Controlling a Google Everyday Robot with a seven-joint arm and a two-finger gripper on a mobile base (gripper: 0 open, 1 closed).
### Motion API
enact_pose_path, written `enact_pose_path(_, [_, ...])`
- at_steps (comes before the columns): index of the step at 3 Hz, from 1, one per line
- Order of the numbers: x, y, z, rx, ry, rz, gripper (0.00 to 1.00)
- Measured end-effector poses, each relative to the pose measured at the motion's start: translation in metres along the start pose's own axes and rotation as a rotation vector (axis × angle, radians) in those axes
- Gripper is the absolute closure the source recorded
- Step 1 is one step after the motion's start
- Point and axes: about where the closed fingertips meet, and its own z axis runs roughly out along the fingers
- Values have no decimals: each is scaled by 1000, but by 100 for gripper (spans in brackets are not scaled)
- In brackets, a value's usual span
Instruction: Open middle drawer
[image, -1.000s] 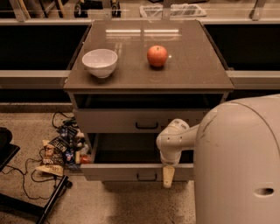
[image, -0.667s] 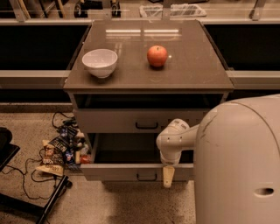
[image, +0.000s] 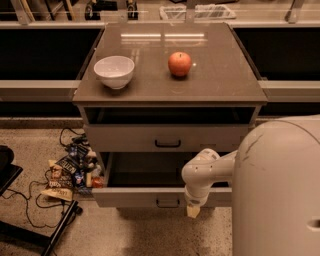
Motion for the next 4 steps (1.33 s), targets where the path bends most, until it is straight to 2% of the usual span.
enact_pose_path(1, [-12,26,-9,-14,33,-49,73])
enact_pose_path(2, [-12,26,-11,-14,33,-49,100])
enact_pose_path(3, [-12,26,-12,-14,33,-49,0])
enact_pose_path(4, [-11,26,-12,-15,32,-49,0])
